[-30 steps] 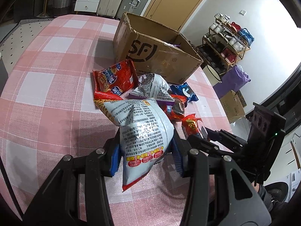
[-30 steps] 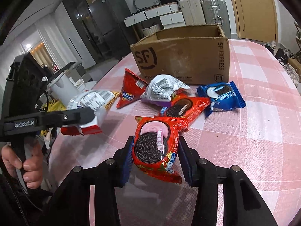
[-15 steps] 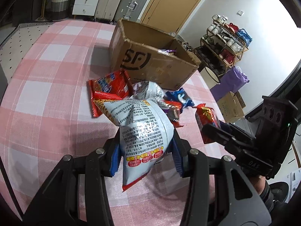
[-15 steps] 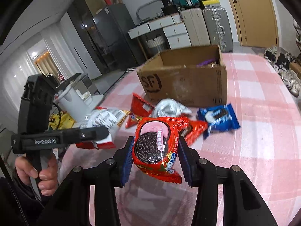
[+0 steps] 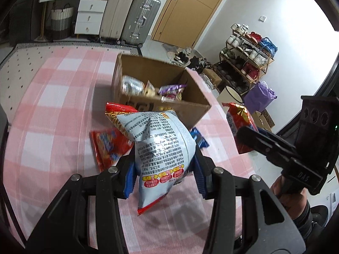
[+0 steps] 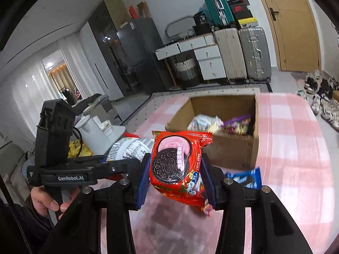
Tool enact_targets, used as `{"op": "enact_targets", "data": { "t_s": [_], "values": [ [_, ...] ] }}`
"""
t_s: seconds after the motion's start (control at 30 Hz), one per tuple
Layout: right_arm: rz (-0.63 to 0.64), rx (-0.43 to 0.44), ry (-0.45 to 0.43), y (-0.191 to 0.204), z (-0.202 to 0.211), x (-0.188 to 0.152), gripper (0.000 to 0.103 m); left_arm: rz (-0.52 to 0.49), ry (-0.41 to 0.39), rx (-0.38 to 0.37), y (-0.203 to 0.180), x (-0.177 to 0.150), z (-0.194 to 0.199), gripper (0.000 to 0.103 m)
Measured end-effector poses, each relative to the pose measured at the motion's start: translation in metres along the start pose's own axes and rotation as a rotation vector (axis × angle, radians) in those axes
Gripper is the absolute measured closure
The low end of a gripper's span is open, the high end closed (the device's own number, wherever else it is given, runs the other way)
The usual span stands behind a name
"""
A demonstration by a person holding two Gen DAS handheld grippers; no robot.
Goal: Organize snacks
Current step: 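Carry both packets over the box and open both grippers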
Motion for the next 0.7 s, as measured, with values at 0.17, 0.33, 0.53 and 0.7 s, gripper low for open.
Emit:
{"op": "enact_targets", "data": {
  "t_s": [0.17, 0.33, 0.53, 0.7],
  "values": [
    [0.044, -0.003, -0.026, 0.004, 0.003, 0.031, 0.058, -0.016, -0.021, 0.005, -0.005, 0.028, 0.001, 0.061],
    [0.063, -0.011, -0.034, 0.003, 0.000, 0.057, 0.058, -0.034, -0.033, 0.019, -0.011, 0.060, -0.003, 0.061],
    [0.083, -0.022, -0.049, 0.000, -0.007, 0.090, 0.058, -0.036, -0.036, 0.015, -0.012, 0.095, -0.008, 0.061],
    [0.082, -0.028, -0.039, -0.006, -0.019, 0.108, 0.058, -0.029, -0.012, 0.002, -0.013, 0.120, -0.023, 0.060]
  ]
}}
Point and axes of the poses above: each gripper's, at about its wrist camera, not at the fingertips, and z roughly against the way its jaws point, y to its left, x to its top, the point moved 7 cm from there along -z, roughly the way its jaws point, and after that the axes turned 1 degree about -x, right-handed, at the moved point
